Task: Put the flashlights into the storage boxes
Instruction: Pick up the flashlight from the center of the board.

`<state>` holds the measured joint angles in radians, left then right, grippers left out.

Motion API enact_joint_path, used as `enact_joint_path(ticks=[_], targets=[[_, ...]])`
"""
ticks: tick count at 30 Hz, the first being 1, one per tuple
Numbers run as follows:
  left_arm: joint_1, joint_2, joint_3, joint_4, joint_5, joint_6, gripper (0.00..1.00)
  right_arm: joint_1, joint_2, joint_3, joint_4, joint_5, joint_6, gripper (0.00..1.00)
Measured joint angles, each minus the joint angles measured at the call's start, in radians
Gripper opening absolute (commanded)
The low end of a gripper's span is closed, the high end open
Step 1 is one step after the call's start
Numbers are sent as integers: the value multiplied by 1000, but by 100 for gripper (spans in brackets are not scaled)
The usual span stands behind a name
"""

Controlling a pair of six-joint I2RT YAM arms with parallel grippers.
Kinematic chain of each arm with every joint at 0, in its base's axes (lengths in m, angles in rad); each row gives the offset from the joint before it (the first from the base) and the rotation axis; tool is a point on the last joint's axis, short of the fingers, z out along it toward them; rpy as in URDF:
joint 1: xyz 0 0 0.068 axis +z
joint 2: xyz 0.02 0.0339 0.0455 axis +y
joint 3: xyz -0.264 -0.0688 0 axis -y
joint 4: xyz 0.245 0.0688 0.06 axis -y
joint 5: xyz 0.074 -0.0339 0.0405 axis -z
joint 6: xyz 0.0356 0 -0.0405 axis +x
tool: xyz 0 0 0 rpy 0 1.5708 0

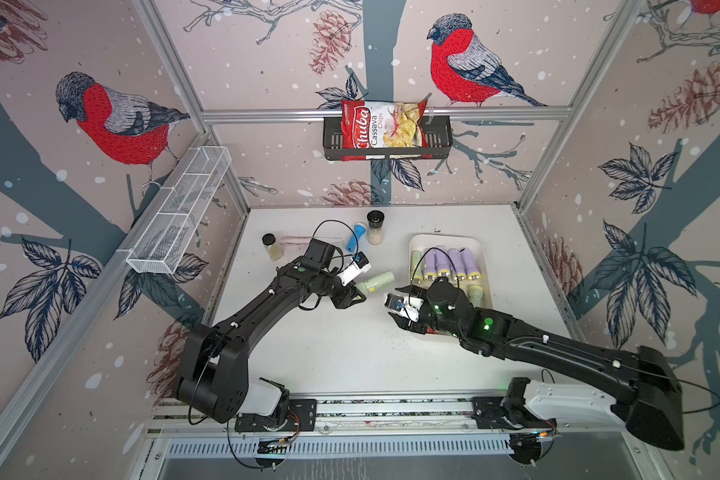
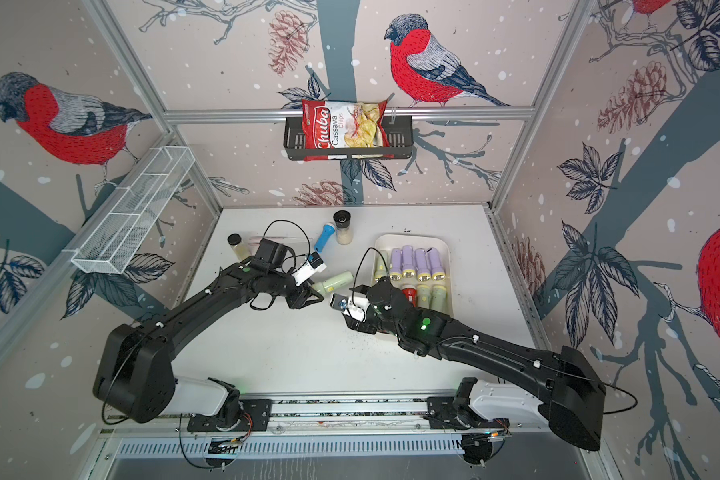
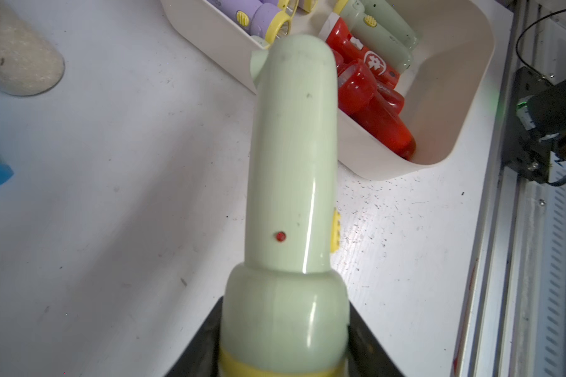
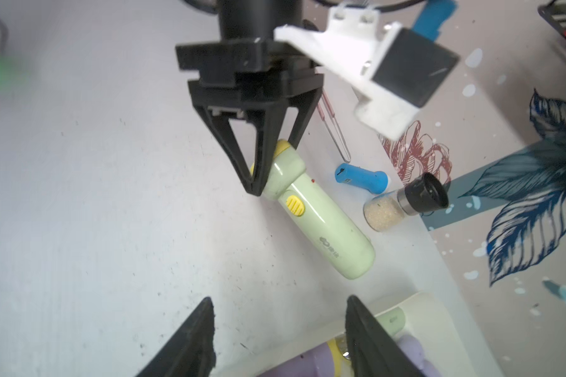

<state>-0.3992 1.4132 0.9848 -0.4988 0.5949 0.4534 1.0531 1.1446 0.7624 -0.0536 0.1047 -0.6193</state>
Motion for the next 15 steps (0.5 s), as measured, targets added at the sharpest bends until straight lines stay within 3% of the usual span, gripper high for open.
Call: enact_joint_path(ticks=[7, 15], targets=[[-9, 11, 2, -36, 56, -21, 22, 41, 26, -28, 107, 160, -356, 65], [-10, 18, 36, -67, 94, -48, 22, 34, 118, -8, 158, 231, -600, 65]])
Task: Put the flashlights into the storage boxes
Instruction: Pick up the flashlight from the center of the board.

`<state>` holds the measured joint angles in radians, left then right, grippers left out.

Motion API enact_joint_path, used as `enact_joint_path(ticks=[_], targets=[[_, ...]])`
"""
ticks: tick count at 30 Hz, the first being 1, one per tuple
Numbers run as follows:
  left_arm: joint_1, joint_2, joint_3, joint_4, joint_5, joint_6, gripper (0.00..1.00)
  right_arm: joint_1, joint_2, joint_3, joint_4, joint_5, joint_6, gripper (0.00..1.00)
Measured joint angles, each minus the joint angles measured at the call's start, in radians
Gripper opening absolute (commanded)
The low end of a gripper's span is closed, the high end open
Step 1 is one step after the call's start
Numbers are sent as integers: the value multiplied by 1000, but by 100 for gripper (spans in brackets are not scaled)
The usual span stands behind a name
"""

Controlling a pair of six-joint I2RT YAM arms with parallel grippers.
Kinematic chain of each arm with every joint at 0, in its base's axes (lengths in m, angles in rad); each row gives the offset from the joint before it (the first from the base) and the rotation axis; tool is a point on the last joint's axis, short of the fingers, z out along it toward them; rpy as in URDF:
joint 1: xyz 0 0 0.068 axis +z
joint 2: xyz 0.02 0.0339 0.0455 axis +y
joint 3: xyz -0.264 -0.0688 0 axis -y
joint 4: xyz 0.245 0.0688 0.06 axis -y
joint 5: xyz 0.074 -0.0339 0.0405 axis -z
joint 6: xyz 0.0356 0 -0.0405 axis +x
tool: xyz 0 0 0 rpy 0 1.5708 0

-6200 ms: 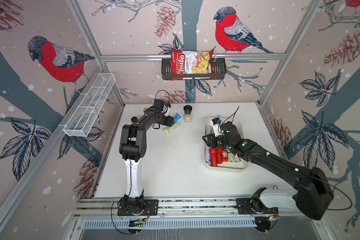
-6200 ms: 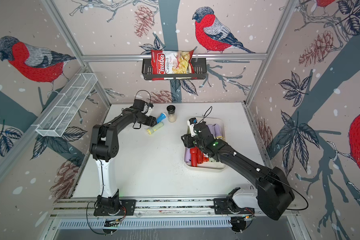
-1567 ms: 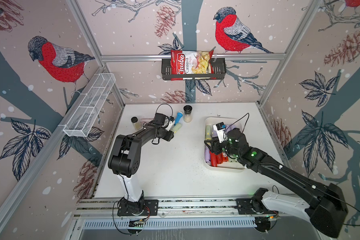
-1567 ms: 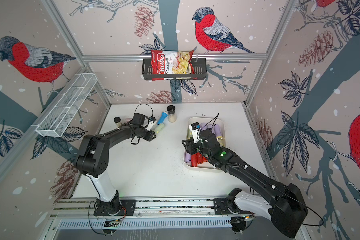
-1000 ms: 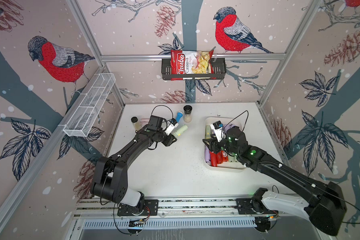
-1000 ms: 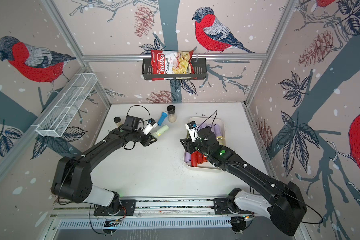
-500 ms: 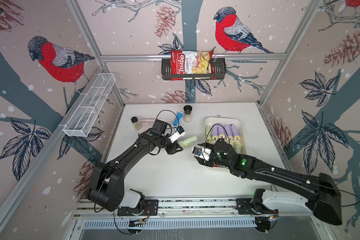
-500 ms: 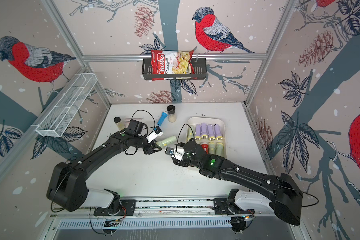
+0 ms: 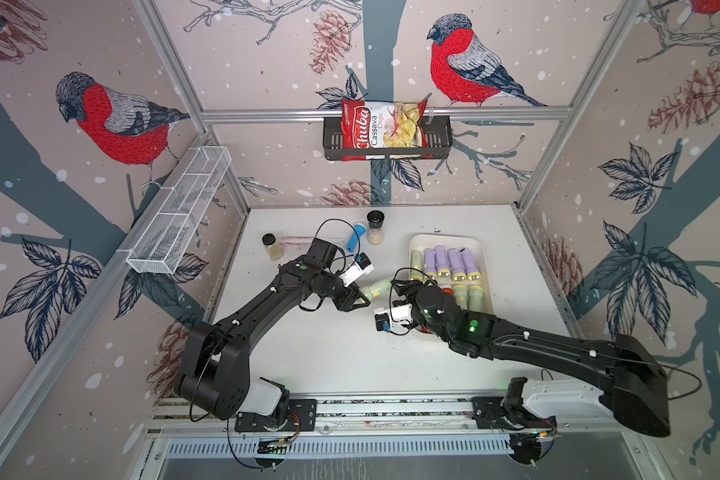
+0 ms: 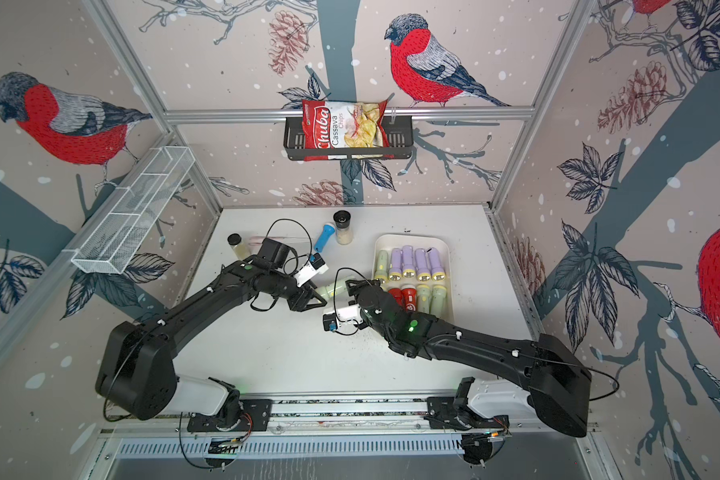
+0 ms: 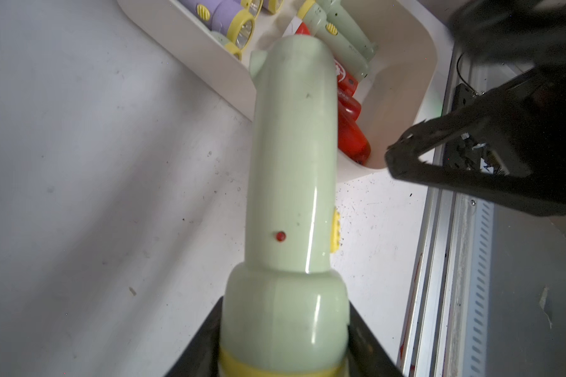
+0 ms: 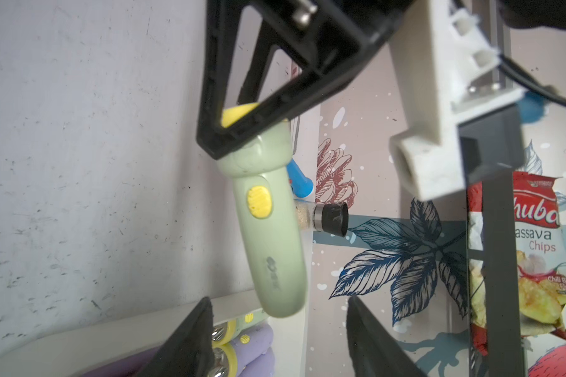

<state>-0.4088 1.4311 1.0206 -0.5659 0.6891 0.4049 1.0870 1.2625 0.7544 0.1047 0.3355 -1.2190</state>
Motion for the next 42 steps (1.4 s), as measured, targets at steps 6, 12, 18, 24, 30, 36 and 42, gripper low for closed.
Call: enact_joint_path(ticks=[6, 12, 18, 24, 30, 36, 42], targets=[[-1, 5, 3, -18, 27, -6, 22, -18, 98, 43, 26, 19, -70, 62], [-3, 4, 3, -21, 49, -9, 22, -43, 164, 79, 64, 29, -119, 56], [-3, 4, 5, -21, 63, -13, 23, -47, 189, 90, 74, 30, -156, 42], [-5, -9, 16, -20, 74, -13, 41, -47, 158, 81, 50, 29, -167, 31], [-6, -47, 29, 20, 48, -63, 75, -69, 47, 29, 34, 14, -16, 31], [-4, -109, -8, 162, -83, -200, 83, -150, -92, -9, -81, -106, 345, 30], [-5, -167, -112, 364, -175, -330, 83, -278, -200, -58, -148, -251, 788, 29]])
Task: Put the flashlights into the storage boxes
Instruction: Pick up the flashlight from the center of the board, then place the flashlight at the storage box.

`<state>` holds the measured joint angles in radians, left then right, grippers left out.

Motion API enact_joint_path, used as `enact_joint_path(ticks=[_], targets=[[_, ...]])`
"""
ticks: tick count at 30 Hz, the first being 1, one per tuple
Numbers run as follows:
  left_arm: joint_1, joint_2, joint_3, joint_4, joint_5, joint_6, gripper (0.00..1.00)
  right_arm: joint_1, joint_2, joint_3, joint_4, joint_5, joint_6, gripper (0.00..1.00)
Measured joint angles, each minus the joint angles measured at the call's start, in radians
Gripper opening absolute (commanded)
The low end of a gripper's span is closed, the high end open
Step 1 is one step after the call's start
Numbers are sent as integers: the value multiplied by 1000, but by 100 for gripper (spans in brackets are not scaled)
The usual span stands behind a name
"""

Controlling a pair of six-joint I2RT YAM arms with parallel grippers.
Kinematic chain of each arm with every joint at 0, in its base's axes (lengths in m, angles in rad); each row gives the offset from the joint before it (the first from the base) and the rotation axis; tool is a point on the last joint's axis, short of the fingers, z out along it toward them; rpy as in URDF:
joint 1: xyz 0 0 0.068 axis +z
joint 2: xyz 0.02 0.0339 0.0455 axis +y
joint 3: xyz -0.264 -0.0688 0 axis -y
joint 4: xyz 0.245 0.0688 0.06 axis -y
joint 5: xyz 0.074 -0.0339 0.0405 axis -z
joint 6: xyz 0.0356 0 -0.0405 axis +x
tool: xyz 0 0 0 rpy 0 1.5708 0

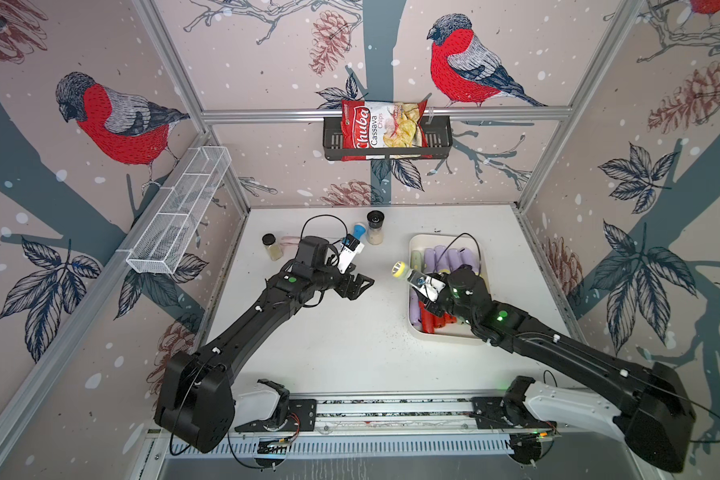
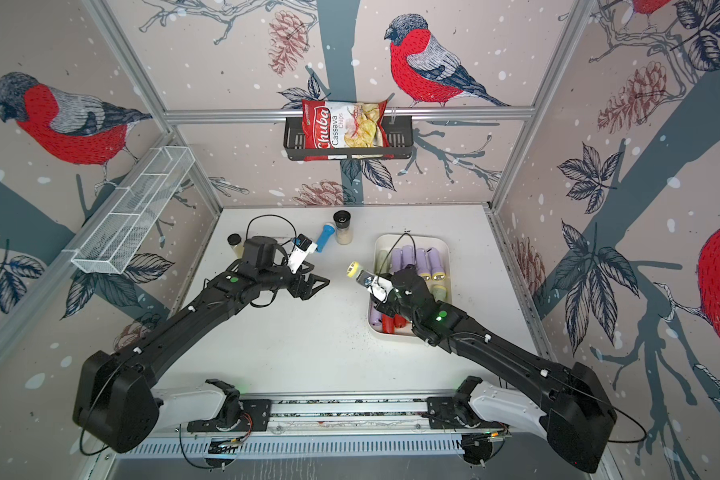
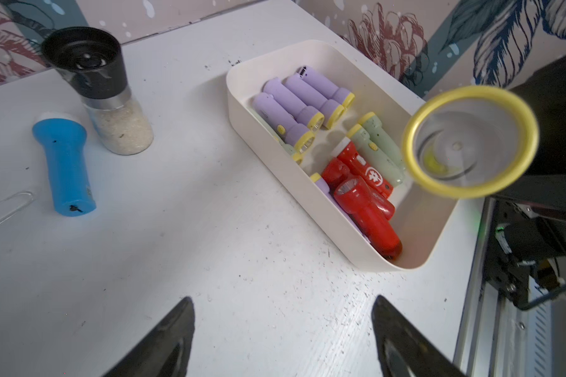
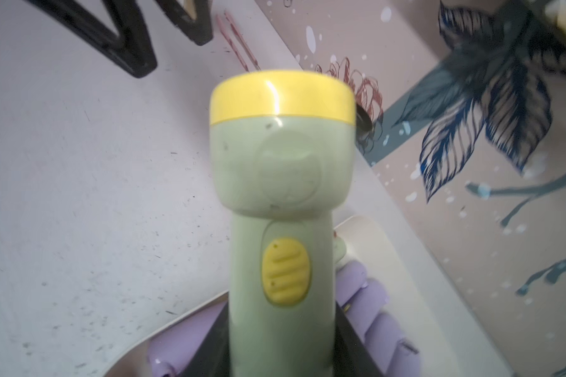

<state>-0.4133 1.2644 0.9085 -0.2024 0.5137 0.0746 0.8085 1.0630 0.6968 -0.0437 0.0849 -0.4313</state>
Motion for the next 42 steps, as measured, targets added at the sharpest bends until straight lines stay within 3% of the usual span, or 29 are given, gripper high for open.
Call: enact_joint_path(ticks=[7, 13, 18, 23, 33, 37, 42], targets=[[0, 12, -72, 160, -78, -131, 82, -214, -37, -40, -56, -135, 536, 30], [0, 43, -93, 220, -104, -206, 82, -374, 63, -63, -145, -283, 807, 29], [-2, 56, -96, 238, -117, -227, 82, -396, 135, -56, -205, -348, 886, 31], [-2, 68, -100, 246, -126, -236, 82, -402, 160, -55, -257, -354, 926, 39], [-2, 77, -103, 269, -126, -259, 82, -425, 134, -12, -340, -354, 952, 65], [-2, 78, -103, 270, -139, -270, 84, -519, 99, 15, -361, -384, 929, 71], [-2, 62, -103, 272, -180, -280, 85, -727, 87, 45, -359, -448, 893, 76]])
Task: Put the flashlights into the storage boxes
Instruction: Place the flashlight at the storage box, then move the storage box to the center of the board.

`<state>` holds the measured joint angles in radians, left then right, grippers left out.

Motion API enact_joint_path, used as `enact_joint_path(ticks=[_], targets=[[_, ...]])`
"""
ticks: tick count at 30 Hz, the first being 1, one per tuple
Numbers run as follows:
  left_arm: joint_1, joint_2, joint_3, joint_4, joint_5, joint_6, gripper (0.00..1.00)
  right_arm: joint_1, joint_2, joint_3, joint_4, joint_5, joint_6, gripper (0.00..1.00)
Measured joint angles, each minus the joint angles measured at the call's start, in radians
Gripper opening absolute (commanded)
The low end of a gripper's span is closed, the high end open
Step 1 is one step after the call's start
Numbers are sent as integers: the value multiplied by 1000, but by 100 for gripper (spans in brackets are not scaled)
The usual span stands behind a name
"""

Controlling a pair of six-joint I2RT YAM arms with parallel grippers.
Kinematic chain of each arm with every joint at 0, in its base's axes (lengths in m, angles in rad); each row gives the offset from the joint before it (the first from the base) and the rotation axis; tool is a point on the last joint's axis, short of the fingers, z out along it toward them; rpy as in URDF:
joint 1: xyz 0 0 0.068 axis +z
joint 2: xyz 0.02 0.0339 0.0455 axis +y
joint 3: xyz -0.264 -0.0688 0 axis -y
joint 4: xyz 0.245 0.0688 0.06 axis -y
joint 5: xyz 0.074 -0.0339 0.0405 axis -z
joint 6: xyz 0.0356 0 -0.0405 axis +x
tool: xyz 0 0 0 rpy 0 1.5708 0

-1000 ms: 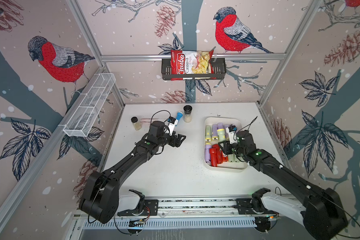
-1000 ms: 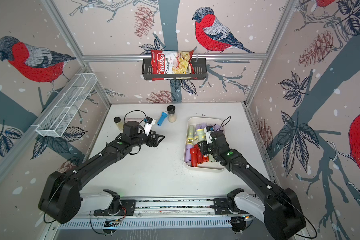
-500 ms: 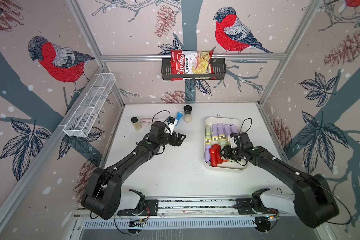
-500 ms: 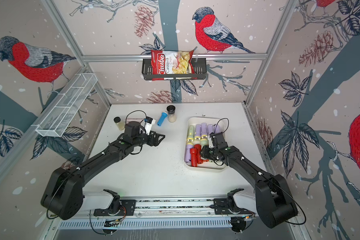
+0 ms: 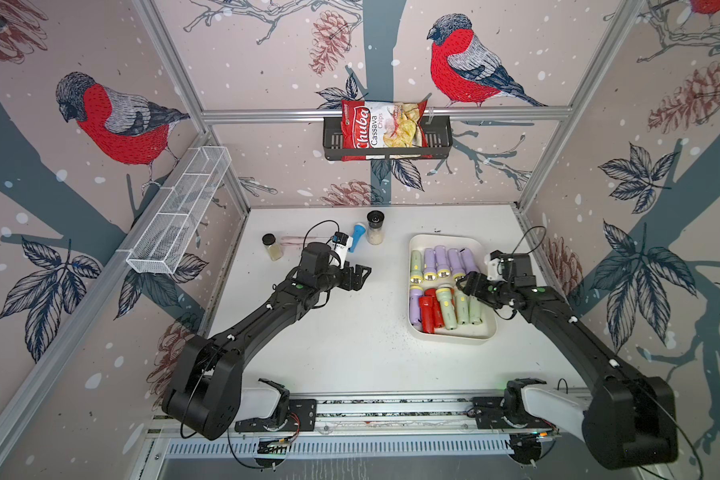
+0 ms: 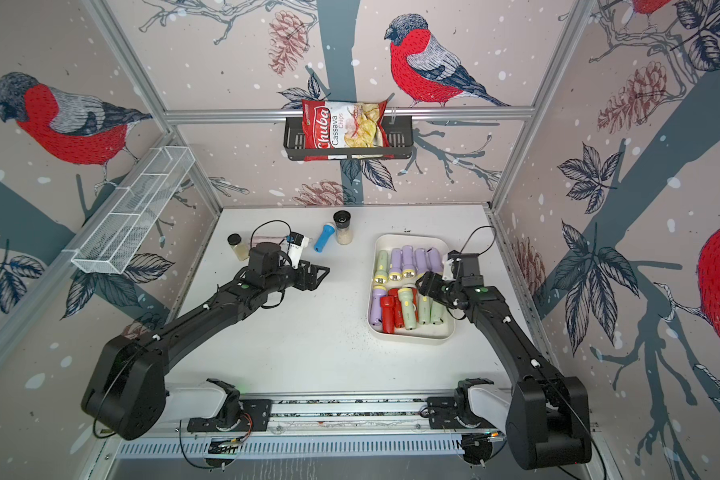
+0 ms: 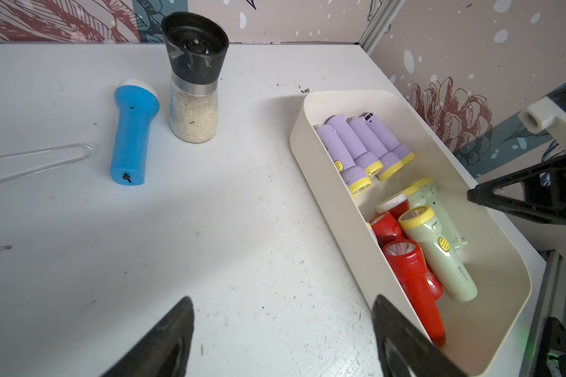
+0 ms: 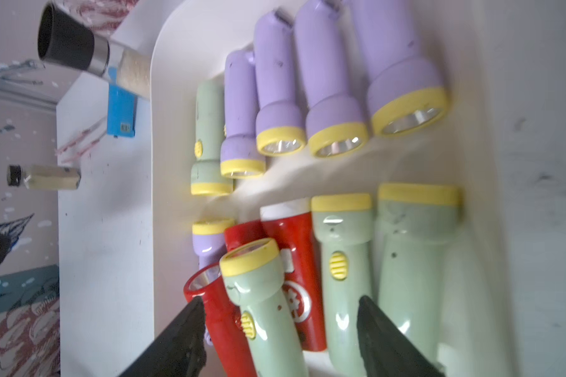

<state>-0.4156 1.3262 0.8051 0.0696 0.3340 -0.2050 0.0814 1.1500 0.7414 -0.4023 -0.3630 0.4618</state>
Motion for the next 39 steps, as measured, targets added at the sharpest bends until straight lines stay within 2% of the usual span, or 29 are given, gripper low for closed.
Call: enact_joint_path(ticks=[7, 13, 21, 27, 39], targets=[[0, -13, -1, 0, -63, -1, 88, -330, 128, 43, 39, -140, -77, 79], [0, -13, -14, 0, -130, -8, 89, -378, 241, 64, 79, -198, -100, 81], [0, 1, -16, 25, -152, -17, 89, -286, 341, 76, 106, -249, -122, 82], [0, 10, -16, 26, -161, -31, 89, -176, 348, 92, 110, -210, -127, 82], [1, 5, -31, 31, -294, -51, 90, 74, 364, 126, 139, -171, -93, 82]])
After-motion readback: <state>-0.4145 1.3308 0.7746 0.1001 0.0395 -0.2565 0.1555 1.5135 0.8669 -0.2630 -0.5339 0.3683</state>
